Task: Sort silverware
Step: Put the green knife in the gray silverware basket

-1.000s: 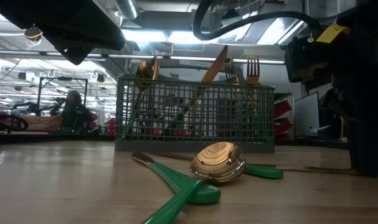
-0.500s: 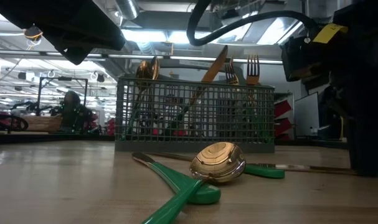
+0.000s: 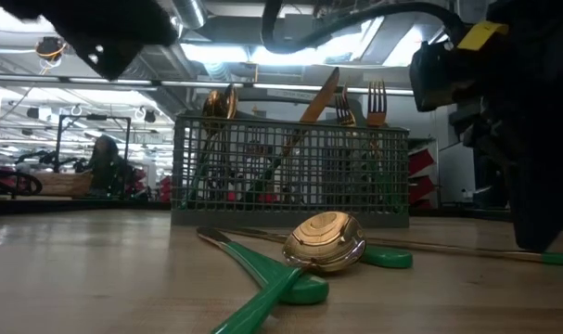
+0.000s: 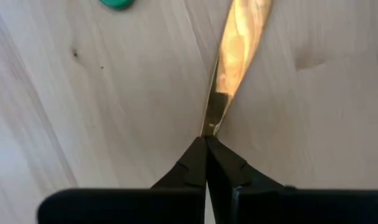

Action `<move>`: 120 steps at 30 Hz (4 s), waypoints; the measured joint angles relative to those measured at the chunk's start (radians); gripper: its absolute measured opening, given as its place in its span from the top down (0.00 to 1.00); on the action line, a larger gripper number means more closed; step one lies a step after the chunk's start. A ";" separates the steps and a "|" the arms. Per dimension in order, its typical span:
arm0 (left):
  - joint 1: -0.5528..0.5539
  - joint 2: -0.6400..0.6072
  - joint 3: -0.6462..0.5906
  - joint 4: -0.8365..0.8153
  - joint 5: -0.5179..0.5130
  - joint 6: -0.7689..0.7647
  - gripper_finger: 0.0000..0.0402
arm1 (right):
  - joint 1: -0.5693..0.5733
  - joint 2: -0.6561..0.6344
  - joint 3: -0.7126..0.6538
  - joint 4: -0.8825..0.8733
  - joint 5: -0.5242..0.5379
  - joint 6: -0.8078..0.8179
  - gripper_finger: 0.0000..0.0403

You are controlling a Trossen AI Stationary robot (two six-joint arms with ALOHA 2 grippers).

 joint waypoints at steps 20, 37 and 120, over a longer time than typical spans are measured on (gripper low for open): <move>-0.033 -0.024 0.001 0.000 -0.006 0.022 0.89 | -0.067 -0.003 0.002 0.000 -0.163 -0.001 0.74; -0.033 -0.023 0.000 -0.022 -0.005 0.044 0.89 | -0.103 -0.005 0.002 0.001 -0.131 0.000 0.66; -0.033 -0.022 0.000 -0.037 -0.005 0.043 0.89 | -0.060 0.006 -0.035 0.034 0.013 0.081 0.90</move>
